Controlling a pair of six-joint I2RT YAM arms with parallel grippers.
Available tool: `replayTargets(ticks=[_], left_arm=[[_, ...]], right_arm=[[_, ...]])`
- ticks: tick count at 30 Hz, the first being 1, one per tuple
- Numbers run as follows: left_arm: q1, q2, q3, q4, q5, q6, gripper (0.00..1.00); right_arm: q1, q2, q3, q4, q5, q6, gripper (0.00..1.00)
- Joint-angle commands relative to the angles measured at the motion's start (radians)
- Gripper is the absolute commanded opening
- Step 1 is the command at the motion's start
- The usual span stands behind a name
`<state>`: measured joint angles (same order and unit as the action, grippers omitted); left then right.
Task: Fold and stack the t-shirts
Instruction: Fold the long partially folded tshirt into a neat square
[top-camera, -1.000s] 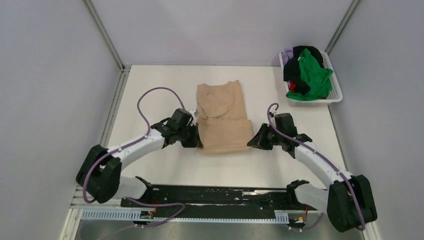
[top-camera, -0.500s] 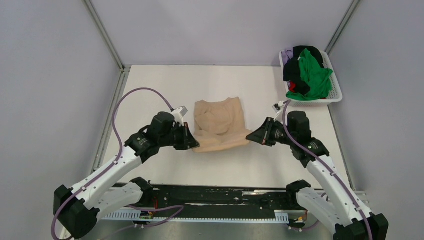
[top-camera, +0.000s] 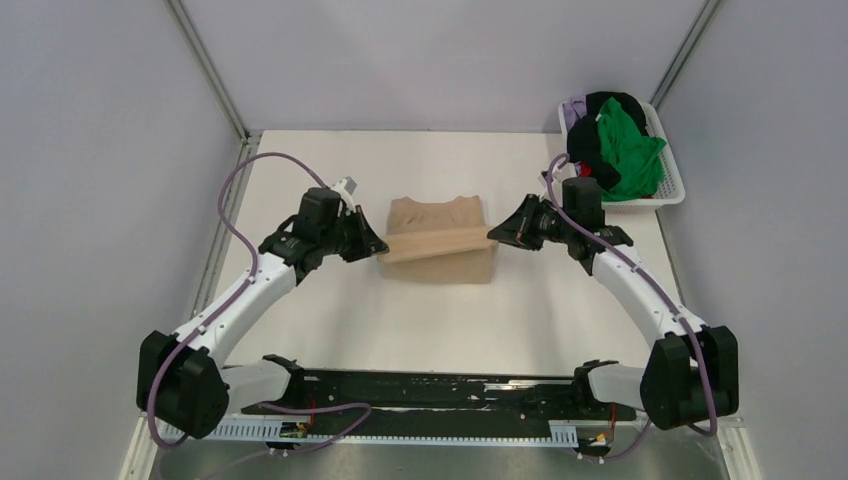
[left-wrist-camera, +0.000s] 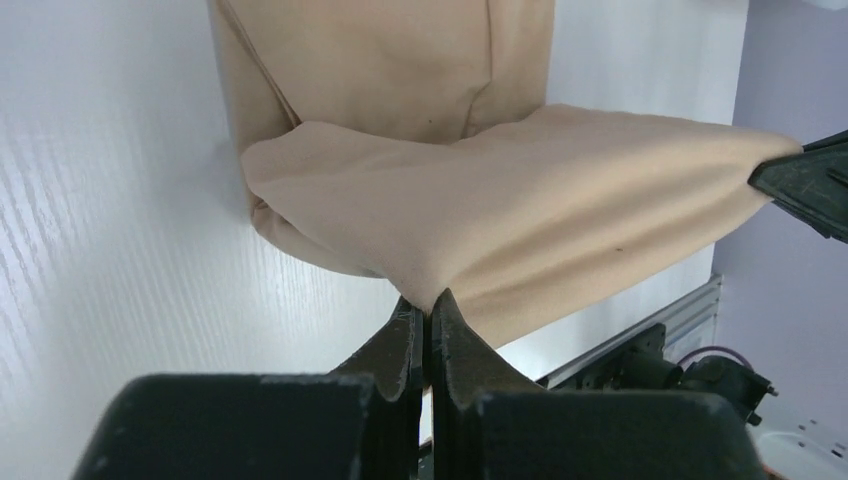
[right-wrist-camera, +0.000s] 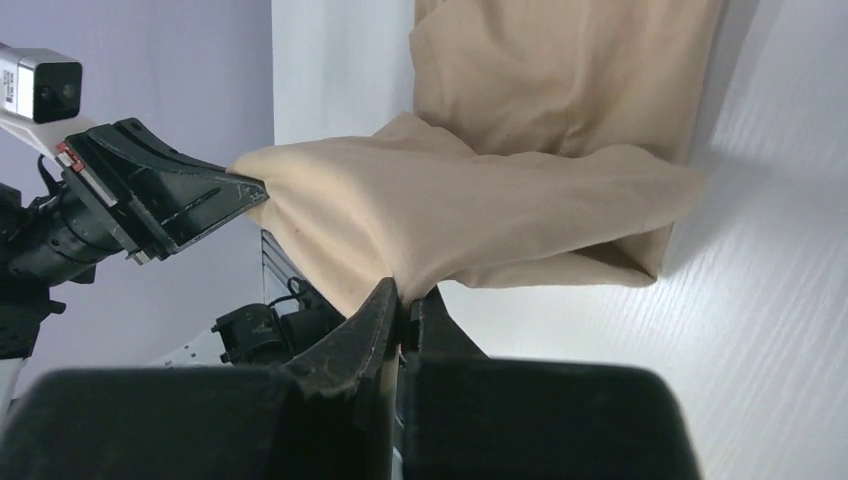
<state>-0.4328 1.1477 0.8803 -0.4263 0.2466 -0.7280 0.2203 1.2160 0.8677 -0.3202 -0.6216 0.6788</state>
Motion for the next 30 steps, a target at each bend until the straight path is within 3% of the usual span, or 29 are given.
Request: replayTargets(ticks=[1, 21, 30], left_arm=[[0.077, 0.063, 0.077, 0.101, 0.038, 0.027, 0.0], [0.235, 0.52, 0.321, 0.191, 0.172, 0.043, 0.0], [0.258, 0.694, 0.441, 0.18, 0.192, 0.04, 0.11]], right_arm=[[-0.046, 0.087, 0.091, 0.115, -0.052, -0.001, 0.0], [-0.158, 0.535, 0.327, 0.247, -0.203, 0.011, 0.0], [-0.181, 0.727, 0.459, 0.254, -0.219, 0.006, 0.04]])
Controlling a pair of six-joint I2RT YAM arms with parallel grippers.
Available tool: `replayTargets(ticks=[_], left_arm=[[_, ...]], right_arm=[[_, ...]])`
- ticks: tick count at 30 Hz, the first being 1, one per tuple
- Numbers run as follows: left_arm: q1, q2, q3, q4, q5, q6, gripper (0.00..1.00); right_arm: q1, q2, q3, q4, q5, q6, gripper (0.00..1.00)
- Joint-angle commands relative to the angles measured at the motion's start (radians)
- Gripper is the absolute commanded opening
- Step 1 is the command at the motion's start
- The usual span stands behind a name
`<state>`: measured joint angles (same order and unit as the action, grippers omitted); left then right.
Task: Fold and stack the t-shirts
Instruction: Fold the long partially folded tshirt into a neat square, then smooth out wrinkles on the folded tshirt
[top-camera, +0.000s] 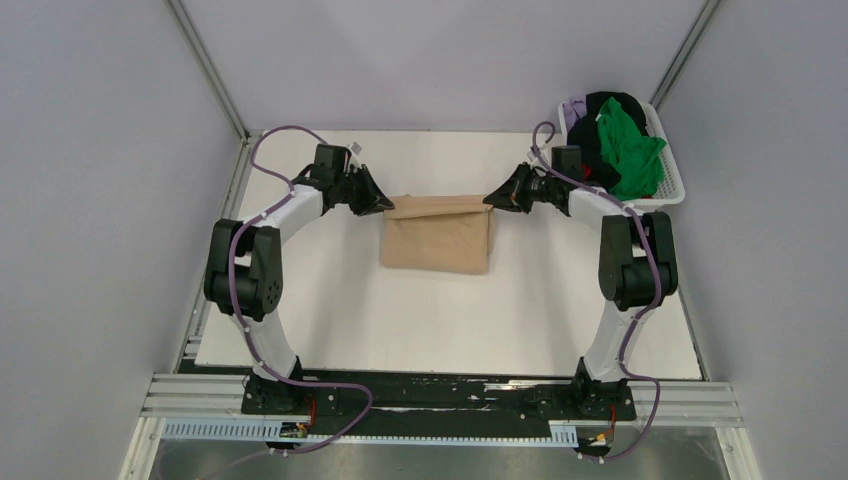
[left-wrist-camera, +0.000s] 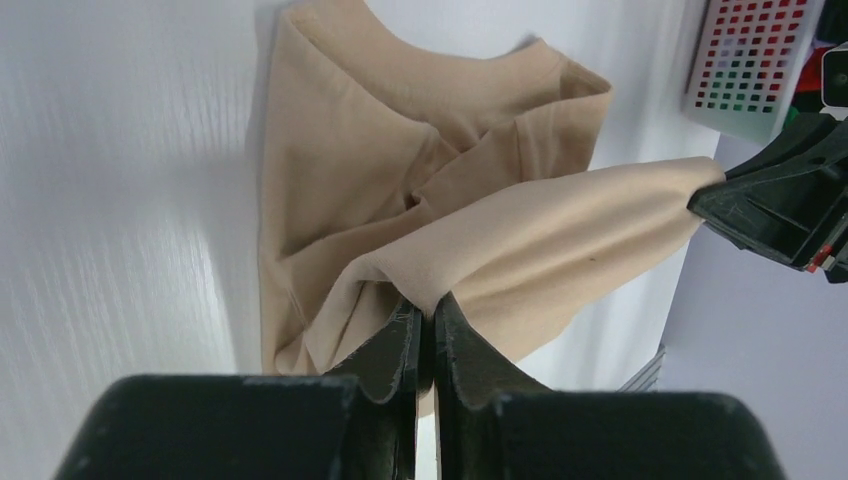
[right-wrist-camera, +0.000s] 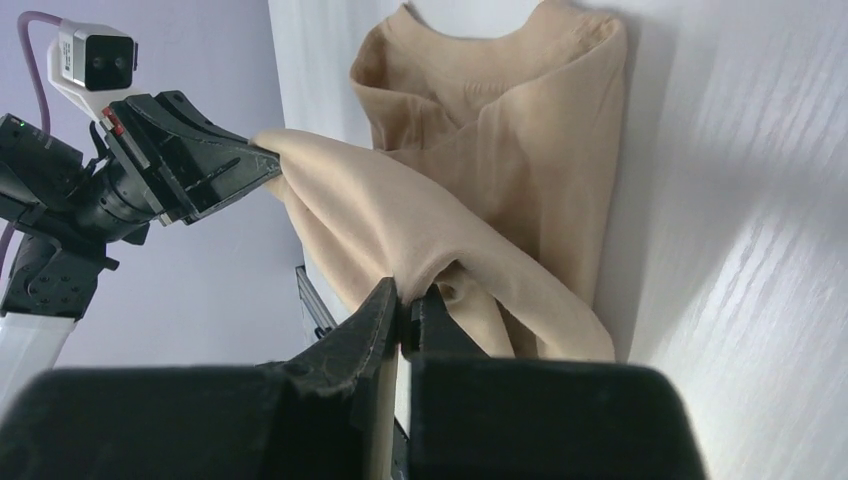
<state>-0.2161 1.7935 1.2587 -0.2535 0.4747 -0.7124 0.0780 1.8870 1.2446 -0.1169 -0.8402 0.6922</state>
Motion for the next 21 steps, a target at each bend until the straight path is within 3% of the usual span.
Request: replayTargets(ticks=[1, 5, 8, 9, 11, 12, 14, 16, 21], left_arm=[[0.043, 0.058, 0.069, 0.007, -0.037, 0.023, 0.13], [0.049, 0.11, 0.112, 0.011, -0.031, 0.02, 0.23], [0.05, 0.141, 0.138, 0.007, -0.032, 0.019, 0.37], [0.052, 0.146, 0.151, 0.007, -0.032, 0.019, 0.4], [0.054, 0.152, 0.175, 0.005, -0.024, 0.019, 0.62], [0.055, 0.149, 0.183, 0.003, -0.016, 0.022, 0.87], [0.055, 0.13, 0.196, 0.005, -0.006, 0.028, 0.98], [0.055, 0.096, 0.19, 0.013, -0.001, 0.028, 1.0], [0.04, -0.019, 0.082, 0.07, 0.044, 0.016, 1.0]], right_arm=[[-0.041, 0.075, 0.097, 0.05, 0.0, -0.007, 0.05], [-0.046, 0.146, 0.164, 0.049, 0.012, -0.024, 0.06], [-0.046, 0.187, 0.207, 0.049, 0.007, -0.03, 0.17], [-0.046, 0.198, 0.22, 0.048, 0.003, -0.032, 0.29], [-0.046, 0.208, 0.25, 0.043, 0.001, -0.04, 0.54], [-0.046, 0.208, 0.261, 0.036, 0.002, -0.046, 0.65], [-0.046, 0.194, 0.272, 0.019, 0.006, -0.059, 0.82], [-0.043, 0.152, 0.252, 0.012, 0.017, -0.072, 0.97], [-0.014, 0.004, 0.108, 0.004, 0.103, -0.111, 1.0]])
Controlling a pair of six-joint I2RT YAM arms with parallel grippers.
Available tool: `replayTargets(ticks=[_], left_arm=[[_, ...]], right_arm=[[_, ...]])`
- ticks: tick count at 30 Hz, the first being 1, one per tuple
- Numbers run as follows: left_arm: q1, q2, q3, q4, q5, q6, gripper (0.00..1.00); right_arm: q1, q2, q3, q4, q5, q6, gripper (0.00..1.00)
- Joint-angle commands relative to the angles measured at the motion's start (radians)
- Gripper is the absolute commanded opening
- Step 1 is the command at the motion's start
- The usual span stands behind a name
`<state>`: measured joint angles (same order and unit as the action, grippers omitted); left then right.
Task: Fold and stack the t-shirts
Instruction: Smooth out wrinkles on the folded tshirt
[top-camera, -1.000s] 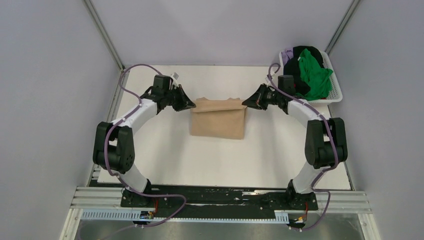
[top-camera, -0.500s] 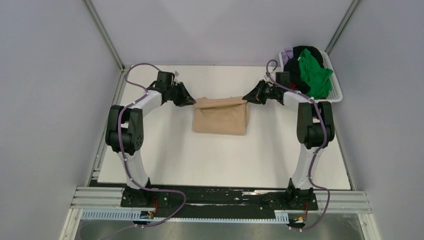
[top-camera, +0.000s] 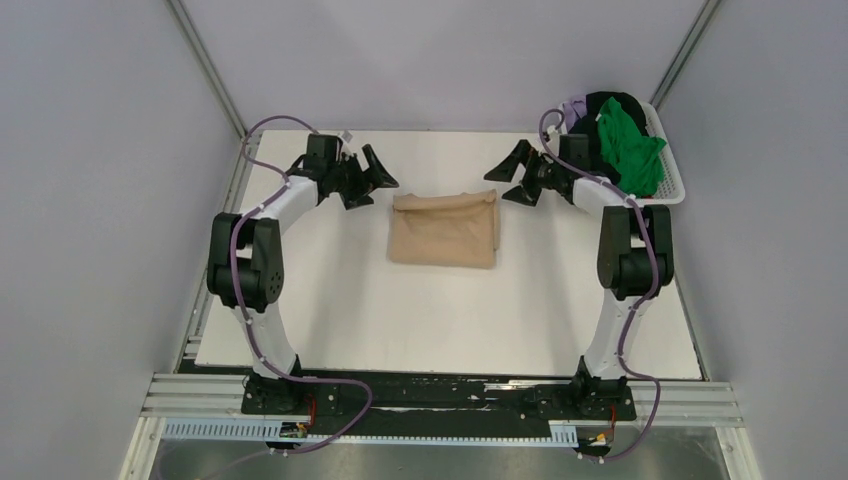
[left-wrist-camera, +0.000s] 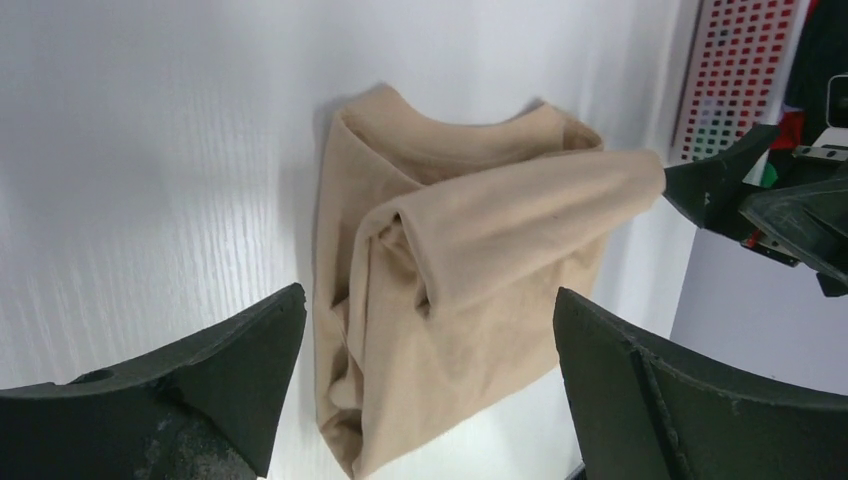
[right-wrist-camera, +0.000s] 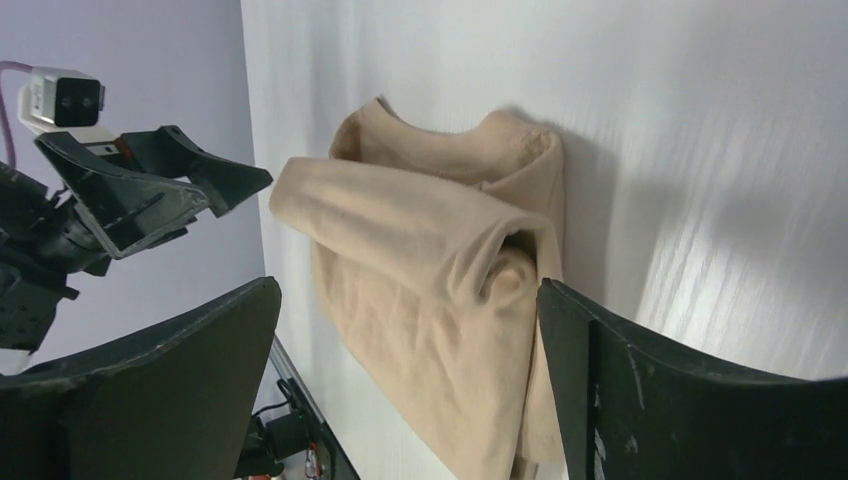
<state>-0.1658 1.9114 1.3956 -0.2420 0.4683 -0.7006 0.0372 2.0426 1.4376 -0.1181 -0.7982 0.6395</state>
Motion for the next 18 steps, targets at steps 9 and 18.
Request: replayTargets(ticks=[9, 18], left_arm=[[-0.158, -0.189, -0.155, 0.074, 0.015, 0.03, 1.0], [-0.167, 0.048, -0.042, 0.217, 0.029, -0.08, 1.0]], right_arm=[[0.172, -0.363, -0.318, 0.0, 0.201, -0.096, 1.0], [0.202, -0.177, -0.141, 0.021, 0.266, -0.099, 1.0]])
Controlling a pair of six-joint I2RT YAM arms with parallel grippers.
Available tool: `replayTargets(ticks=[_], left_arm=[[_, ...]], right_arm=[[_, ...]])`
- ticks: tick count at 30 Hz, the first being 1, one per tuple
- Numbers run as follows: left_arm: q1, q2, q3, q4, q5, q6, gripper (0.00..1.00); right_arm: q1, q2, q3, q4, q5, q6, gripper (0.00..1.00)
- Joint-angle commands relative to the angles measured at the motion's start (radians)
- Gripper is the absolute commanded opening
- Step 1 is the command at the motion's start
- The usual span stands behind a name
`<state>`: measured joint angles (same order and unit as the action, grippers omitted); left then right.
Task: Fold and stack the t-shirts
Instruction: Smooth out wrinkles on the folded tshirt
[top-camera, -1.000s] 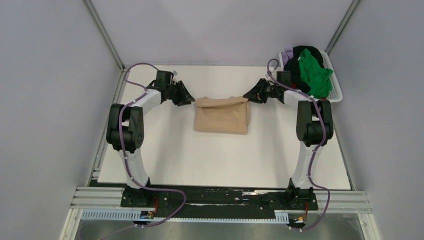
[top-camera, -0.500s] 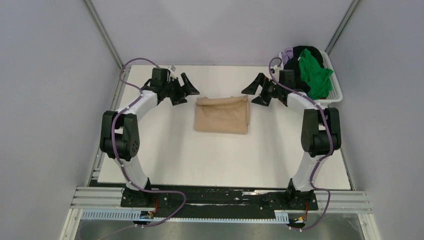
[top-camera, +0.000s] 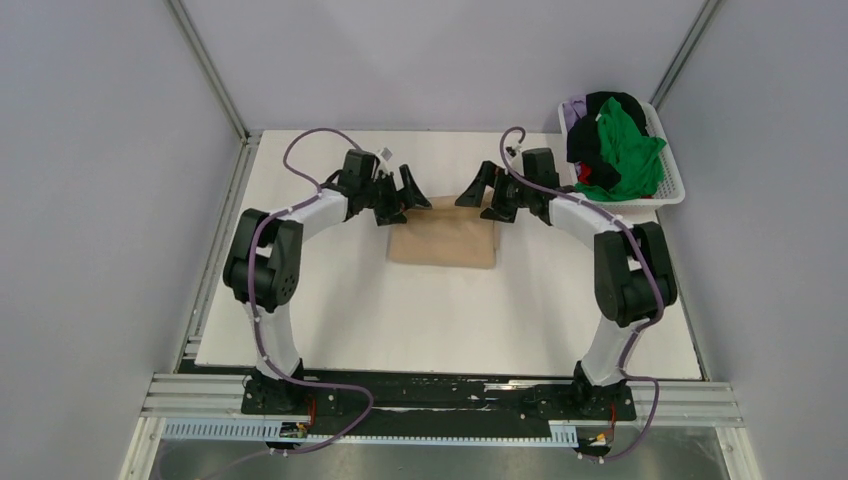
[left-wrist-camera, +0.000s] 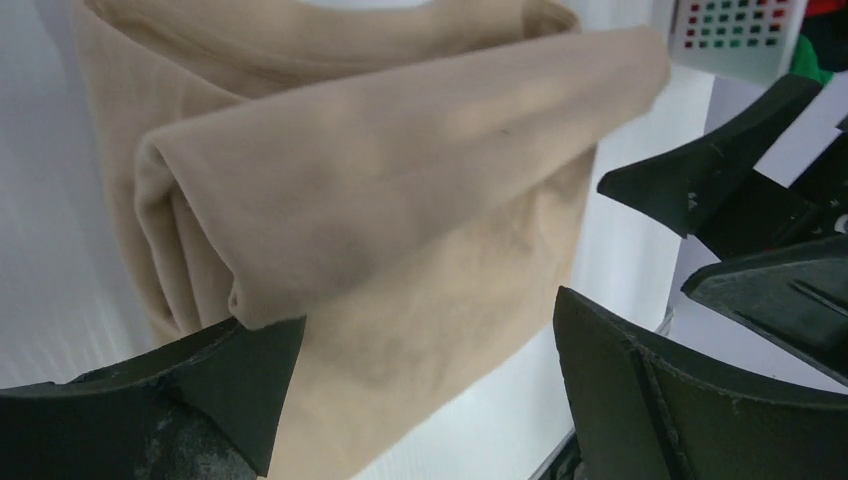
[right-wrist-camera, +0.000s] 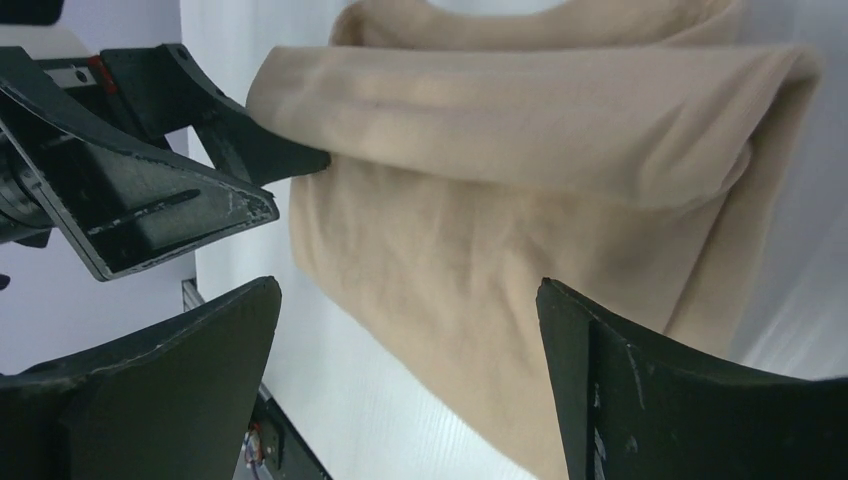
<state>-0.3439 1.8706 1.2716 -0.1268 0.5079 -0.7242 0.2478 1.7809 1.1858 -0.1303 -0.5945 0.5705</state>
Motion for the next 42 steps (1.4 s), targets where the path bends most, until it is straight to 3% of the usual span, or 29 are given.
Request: replayTargets(ticks=[1, 9, 20, 23, 33, 42], left_arm=[[0.012, 0.109, 0.122, 0.102, -0.018, -0.061, 1.0], [0.016, 0.311, 0.369, -0.03, -0.086, -0.066, 1.0], [0.025, 0.394, 0.404, -0.103, -0.121, -0.064, 1.0], [0.017, 0.357, 0.34, -0.118, -0.079, -0.068, 1.0], [-0.165, -0.025, -0.205, -0.02, -0.196, -0.11, 1.0], [-0.188, -0.169, -0.184, 0.007, -0.238, -0.11, 1.0]], right_arm=[[-0.01, 0.111, 0.14, 0.035, 0.073, -0.034, 1.0], [-0.015, 0.311, 0.328, 0.046, 0.08, -0.033, 1.0], [-0.021, 0.503, 0.41, 0.021, 0.074, 0.048, 1.0], [-0.01, 0.448, 0.289, 0.032, 0.08, 0.066, 1.0], [0.049, 0.108, -0.13, 0.077, 0.191, 0.08, 1.0], [0.052, -0.142, -0.168, 0.075, 0.158, 0.053, 1.0]])
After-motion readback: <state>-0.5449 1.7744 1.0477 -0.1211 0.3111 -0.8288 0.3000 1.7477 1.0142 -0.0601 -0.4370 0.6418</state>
